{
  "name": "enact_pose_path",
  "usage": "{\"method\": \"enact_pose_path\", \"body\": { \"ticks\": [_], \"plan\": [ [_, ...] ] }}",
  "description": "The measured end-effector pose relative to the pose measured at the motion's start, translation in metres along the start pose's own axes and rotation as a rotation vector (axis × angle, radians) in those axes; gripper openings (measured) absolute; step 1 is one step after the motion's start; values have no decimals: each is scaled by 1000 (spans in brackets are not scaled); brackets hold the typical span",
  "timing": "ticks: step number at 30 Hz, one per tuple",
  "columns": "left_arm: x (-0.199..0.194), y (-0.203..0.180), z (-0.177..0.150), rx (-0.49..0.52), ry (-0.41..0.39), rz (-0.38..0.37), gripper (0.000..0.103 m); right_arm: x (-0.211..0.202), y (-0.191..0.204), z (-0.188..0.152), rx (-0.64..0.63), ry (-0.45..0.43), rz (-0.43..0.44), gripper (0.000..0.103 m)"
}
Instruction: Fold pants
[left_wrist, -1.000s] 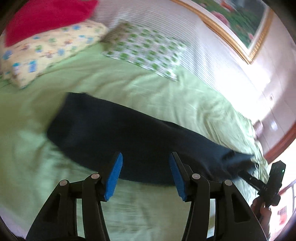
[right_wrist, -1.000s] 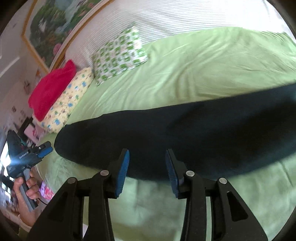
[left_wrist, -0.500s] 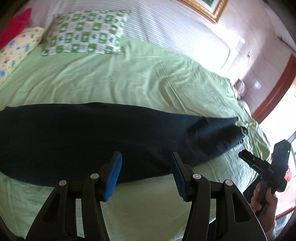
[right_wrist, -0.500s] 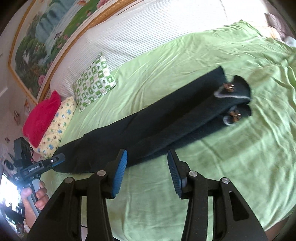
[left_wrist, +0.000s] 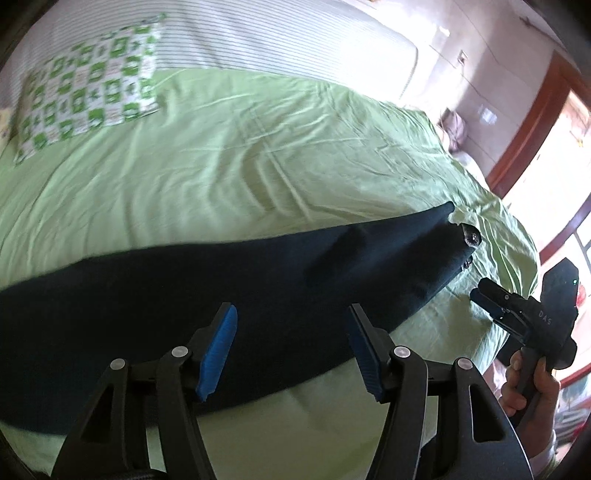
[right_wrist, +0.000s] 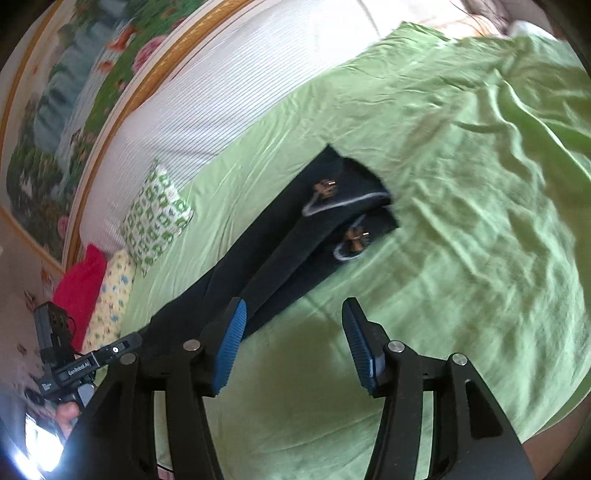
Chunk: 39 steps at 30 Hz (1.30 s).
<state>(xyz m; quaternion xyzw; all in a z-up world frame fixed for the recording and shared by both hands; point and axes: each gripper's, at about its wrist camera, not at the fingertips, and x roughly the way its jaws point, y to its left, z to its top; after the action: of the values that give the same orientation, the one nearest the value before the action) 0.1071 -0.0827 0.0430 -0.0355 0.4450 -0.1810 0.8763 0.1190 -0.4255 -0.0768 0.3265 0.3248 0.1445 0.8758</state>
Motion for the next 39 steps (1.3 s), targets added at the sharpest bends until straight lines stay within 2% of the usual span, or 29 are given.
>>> {"method": "enact_pose_path", "body": {
  "ticks": [5,17,24,27,29,32,34,36,39],
  "plan": [
    [22,-21,24,56,37,-34,64,3,-14,8,79,-5,17,57],
    [82,-91,79,292,159,-85,66,13,-34,30,215,-22,63,60],
    [131,-130,110,354,253,-170,66,18,-39,36,231,-43,79,60],
    [154,-147,114,372,312,-204,66,19,-42,37,214,-57,65,49],
    [165,-158,113,398,339,-212,66,19,-46,36,211,-61,64,32],
    [179,-174,110,449,353,-214,63,19,-54,32,209,-54,78,17],
    [189,-181,107,467,364,-217,54,18,-55,31,202,-52,90,16],
    [193,-183,106,466,374,-252,33,17,-54,30,186,-55,96,15],
    [186,-183,105,473,352,-286,15,15,-53,29,174,-54,109,14]
  ]
}}
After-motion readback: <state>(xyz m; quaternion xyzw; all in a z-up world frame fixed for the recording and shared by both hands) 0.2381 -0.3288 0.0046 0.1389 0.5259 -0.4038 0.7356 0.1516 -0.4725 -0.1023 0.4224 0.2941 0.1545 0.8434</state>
